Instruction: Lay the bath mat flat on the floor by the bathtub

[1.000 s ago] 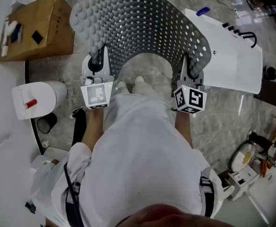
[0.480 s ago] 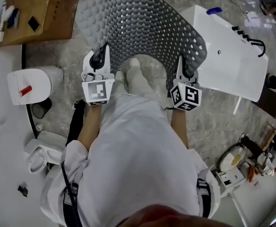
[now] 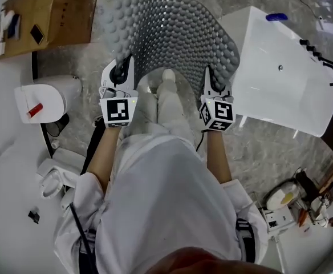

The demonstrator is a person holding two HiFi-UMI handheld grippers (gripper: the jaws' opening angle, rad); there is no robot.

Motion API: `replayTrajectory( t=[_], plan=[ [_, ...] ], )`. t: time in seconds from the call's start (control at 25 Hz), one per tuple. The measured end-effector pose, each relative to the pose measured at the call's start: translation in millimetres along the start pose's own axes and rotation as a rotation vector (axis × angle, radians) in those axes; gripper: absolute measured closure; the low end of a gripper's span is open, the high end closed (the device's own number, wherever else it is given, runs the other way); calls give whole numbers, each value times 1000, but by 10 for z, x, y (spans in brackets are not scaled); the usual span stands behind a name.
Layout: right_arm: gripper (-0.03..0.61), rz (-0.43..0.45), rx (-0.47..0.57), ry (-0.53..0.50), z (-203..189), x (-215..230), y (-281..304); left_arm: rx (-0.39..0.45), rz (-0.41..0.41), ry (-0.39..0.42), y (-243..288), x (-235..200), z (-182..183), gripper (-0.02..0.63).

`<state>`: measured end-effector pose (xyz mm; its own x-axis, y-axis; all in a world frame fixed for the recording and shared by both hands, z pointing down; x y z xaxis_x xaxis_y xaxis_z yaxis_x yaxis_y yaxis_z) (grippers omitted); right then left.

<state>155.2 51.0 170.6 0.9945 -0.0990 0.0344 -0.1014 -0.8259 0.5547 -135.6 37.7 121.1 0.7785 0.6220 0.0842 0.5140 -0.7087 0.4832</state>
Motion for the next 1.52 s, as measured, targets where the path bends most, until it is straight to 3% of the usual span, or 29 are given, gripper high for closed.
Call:
replayTrajectory(
  t=[0.44,0.64,1.2,1.52],
  plan=[
    [560,-15,-152,-4,-785,140,823,-128,15,-76,714,-100,-1027,601],
    [558,-33,-221,1,-1510,207,1357,-204,25,-93,1188,-180,-1932,601],
    [558,-5,-310,-95,-3729,291,3307,-315,10,-117,2836,-113,-4609,601],
    [557,46,-377,-123,-4594,323,4075,-381,-12,-186,3585,-263,-5737,601]
  ],
)
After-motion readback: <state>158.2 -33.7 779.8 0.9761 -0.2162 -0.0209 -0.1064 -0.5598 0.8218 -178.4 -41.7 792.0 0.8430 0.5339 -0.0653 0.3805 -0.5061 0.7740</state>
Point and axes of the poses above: the fingertips, and each gripper's own axes: y forward along the fingers, x to its right, z out of its top, the point moved 9 cm from there along -y, backward along the fingers, and after that the axes turned 14 degrees about -z, right-handed, at the moved point
